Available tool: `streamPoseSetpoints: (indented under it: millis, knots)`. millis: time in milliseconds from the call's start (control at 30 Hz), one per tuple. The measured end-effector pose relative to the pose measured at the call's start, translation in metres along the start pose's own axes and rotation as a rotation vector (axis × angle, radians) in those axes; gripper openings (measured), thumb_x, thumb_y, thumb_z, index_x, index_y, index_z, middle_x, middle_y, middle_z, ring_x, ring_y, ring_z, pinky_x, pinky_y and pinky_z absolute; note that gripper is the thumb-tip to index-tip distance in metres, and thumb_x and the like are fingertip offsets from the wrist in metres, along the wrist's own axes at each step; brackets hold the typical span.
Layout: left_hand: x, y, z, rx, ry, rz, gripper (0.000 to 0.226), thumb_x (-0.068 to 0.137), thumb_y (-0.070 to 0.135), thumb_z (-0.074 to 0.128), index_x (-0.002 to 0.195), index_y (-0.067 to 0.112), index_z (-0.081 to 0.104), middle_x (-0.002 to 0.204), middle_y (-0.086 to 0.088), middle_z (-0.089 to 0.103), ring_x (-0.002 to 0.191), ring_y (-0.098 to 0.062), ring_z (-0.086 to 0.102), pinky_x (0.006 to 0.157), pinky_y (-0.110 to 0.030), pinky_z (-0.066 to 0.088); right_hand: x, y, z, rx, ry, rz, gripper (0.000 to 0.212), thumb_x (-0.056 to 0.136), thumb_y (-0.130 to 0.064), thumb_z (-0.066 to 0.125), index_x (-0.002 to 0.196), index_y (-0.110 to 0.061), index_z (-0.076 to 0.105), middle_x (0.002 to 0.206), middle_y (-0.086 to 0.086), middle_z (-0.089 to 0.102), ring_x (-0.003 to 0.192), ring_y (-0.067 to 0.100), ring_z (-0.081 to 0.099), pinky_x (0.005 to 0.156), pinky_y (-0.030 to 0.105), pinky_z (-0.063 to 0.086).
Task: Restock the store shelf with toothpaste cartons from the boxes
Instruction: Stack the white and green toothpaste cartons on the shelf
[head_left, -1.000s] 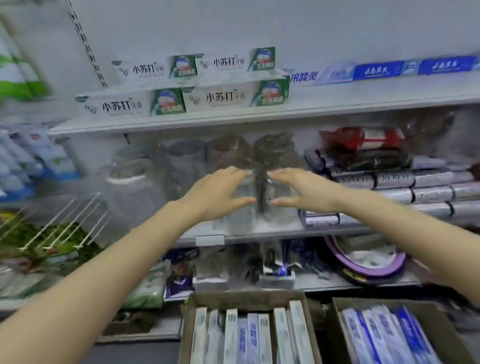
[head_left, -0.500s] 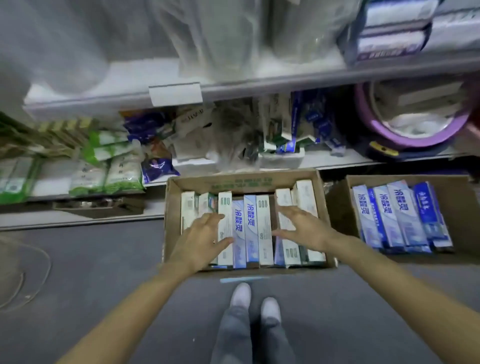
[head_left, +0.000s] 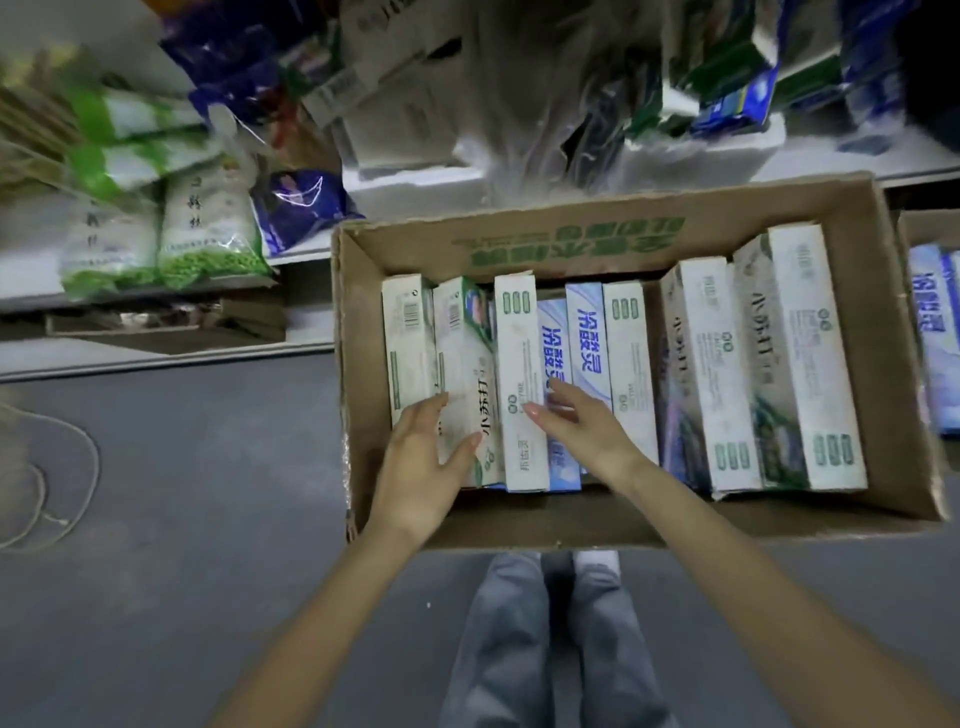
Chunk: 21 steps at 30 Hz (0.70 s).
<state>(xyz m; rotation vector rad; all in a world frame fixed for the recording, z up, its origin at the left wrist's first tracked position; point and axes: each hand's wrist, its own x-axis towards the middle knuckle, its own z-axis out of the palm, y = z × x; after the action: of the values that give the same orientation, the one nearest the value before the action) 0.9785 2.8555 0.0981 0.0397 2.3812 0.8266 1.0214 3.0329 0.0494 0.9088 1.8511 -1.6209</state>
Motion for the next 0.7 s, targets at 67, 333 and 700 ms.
streamPoseSetpoints:
  millis: [67, 333, 700]
  knots:
    - [0.004, -0.003, 0.002, -0.038, 0.019, -0.001, 0.054, 0.091, 0.027, 0.063, 0.141, 0.016, 0.045, 0.14, -0.001, 0.046, 0.128, -0.018, 0.045, 0.108, -0.038, 0.039, 0.009, -0.002, 0.013, 0.042, 0.047, 0.018, 0.058, 0.09, -0.038, 0.061, 0.141, -0.018, 0.043, 0.132, -0.003, 0.052, 0.121, 0.016, 0.05, 0.097, 0.028, 0.042]
    - [0.015, -0.01, 0.002, -0.274, 0.004, -0.09, 0.041, 0.093, 0.029, 0.06, 0.133, 0.024, 0.053, 0.13, 0.005, 0.053, 0.105, -0.003, 0.052, 0.076, -0.001, 0.041, 0.024, -0.008, 0.027, 0.053, 0.204, 0.057, 0.046, 0.086, -0.036, 0.067, 0.123, -0.015, 0.05, 0.096, -0.01, 0.062, 0.081, -0.002, 0.056, 0.066, 0.015, 0.045]
    - [0.019, -0.018, -0.001, -0.411, -0.012, -0.097, 0.03, 0.095, 0.025, 0.058, 0.124, 0.021, 0.059, 0.12, 0.003, 0.06, 0.102, -0.001, 0.055, 0.069, 0.004, 0.038, 0.021, -0.015, 0.029, -0.312, 0.402, -0.012, 0.057, 0.081, -0.042, 0.07, 0.121, -0.009, 0.045, 0.083, -0.001, 0.06, 0.075, 0.019, 0.058, 0.07, 0.035, 0.053]
